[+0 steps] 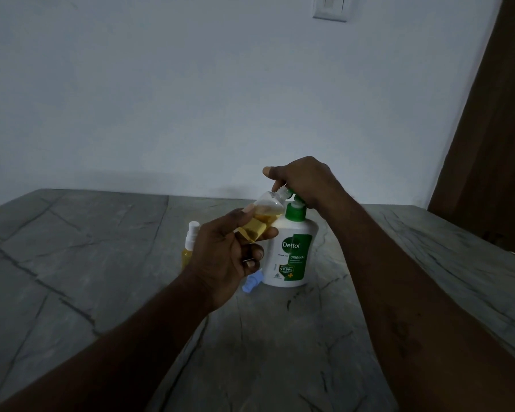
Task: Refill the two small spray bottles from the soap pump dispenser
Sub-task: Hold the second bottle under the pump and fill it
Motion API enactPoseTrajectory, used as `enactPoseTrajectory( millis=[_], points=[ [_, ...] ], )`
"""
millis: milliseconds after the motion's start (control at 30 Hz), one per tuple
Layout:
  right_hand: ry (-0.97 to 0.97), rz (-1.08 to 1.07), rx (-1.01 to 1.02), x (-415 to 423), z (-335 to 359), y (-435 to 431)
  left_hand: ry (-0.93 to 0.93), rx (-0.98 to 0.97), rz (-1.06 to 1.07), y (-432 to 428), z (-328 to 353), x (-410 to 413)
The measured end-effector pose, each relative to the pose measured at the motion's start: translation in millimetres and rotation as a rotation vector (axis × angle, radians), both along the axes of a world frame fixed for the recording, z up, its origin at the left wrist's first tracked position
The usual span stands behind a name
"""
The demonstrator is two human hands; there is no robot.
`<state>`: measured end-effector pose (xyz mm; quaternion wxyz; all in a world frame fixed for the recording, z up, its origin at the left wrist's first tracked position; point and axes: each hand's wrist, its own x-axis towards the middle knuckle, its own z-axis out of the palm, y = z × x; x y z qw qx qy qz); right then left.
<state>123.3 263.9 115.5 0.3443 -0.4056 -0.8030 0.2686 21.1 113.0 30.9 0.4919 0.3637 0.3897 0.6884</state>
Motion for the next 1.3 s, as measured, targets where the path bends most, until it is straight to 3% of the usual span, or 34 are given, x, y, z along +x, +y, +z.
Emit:
enactPoseTrajectory(
  millis=[167,500,900,1300],
  points=[
    [0.017,0.013,-0.060,0.2,-4.4,-1.7,0.005,-0.005,0.019,-0.4,-1.4,-0.1],
    [-0.020,-0.027,0.088,-0.5,1.5,0.4,-0.003,0.019,-0.004,-0.7,0.0,0.2],
    [0.001,-0.002,-0.060,0.5,-1.9,-3.8,0.005,0.009,0.013,-1.1,-0.8,-1.9],
    [0.018,0.002,0.036,3.4,4.2,-4.6,0.006,0.014,-0.002,-0.8,1.9,-0.8]
  ],
)
